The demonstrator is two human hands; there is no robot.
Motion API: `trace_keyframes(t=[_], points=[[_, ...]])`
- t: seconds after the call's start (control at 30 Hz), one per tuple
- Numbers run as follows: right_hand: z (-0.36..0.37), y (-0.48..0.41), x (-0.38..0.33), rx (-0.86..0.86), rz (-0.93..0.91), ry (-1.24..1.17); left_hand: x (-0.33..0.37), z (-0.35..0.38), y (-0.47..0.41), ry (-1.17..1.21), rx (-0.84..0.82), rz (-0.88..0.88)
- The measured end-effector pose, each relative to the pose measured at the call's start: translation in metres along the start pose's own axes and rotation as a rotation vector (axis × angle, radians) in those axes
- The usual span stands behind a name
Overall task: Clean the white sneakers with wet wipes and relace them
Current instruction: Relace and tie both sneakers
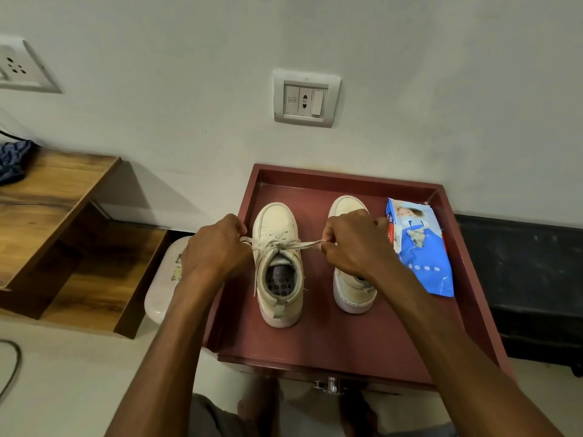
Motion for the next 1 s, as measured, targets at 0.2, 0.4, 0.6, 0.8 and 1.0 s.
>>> trace_keyframes(t=[0.2,0.4,0.6,0.8,1.0], points=[[-0.01,0.001,-0.011,-0.084,-0.067,-0.175,0.013,0.005,0.006,0.027,-0.217,0.1],[-0.014,0.007,-0.033,-0.209,-0.288,-0.308,0.03,0.013,0.005,0.108,-0.251,0.215],[0.001,0.004,-0.055,-0.102,-0.315,-0.279,0.03,0.03,0.004,0.013,-0.326,0.237],[0.002,0.0,-0.053,-0.037,-0.288,-0.213,0.024,0.03,-0.005,-0.079,-0.236,0.268],[0.0,0.003,-0.052,0.061,-0.306,0.144,0.019,0.027,-0.006,-0.112,-0.21,0.251]])
Point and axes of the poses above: each hand's wrist, its own y-axis away from the middle knuckle, its own z-axis out of the palm, x = y × z, the point moved 8 cm from there along -y, towards the middle knuckle, and after that the axes turned 11 degrees about y, right-handed, at the moved point
